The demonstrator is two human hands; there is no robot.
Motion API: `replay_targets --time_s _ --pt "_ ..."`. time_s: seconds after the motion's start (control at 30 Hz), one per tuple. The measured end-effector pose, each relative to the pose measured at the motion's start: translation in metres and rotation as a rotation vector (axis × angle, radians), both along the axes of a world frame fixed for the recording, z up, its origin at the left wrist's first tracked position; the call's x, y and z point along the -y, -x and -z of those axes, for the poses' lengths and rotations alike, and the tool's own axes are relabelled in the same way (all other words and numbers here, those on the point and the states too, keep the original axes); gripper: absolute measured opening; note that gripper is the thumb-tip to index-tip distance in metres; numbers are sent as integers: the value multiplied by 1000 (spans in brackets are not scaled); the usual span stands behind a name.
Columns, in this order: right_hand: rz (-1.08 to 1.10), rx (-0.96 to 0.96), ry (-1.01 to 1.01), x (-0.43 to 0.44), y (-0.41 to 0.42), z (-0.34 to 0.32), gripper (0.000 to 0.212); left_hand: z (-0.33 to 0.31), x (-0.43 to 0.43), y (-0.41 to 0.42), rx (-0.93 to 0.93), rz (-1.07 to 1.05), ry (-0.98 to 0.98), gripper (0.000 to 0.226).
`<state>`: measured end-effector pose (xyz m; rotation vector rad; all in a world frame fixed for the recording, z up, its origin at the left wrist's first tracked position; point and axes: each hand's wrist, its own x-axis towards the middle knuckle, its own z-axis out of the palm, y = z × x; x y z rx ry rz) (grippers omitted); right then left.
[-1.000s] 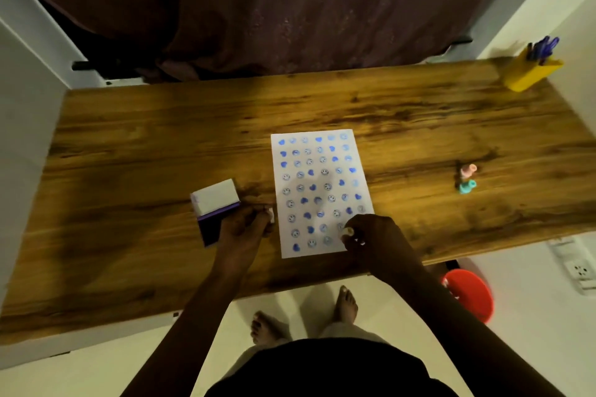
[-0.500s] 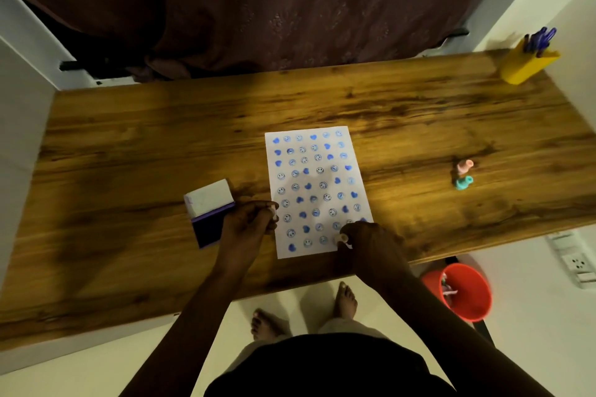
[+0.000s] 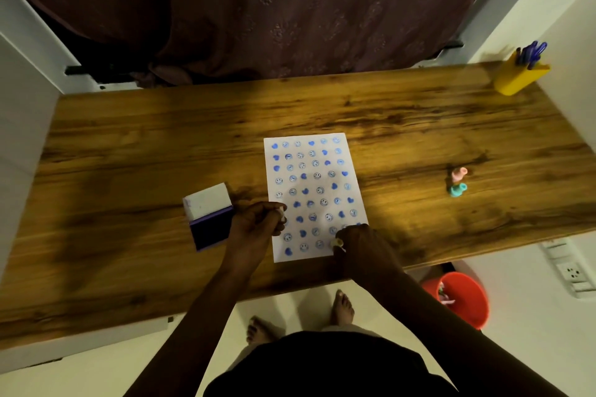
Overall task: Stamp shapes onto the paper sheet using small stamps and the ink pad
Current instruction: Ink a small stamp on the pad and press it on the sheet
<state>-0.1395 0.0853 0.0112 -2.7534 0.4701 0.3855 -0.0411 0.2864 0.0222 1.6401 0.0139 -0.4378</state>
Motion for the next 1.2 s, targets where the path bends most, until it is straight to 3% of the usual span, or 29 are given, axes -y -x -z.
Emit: replay_targets --time_s 0.13,0.27,0.33,0.43,0.5,1.2 --pt "20 -11 -30 10 -9 -4 26 0 4 2 -5 20 9 12" --pt "96 47 -180 26 -19 -22 22 -7 13 8 -30 79 27 17" --pt "154 116 -342 31 -21 -33 22 -10 18 9 -46 106 64 18" --pt "314 194 -789 27 -22 -47 16 -16 26 13 -90 126 109 19" --pt "308 242 -911 23 -22 -51 14 -18 31 15 -100 146 117 17" --pt "178 304 -1020 48 -27 -54 14 -27 60 19 -30 123 154 19"
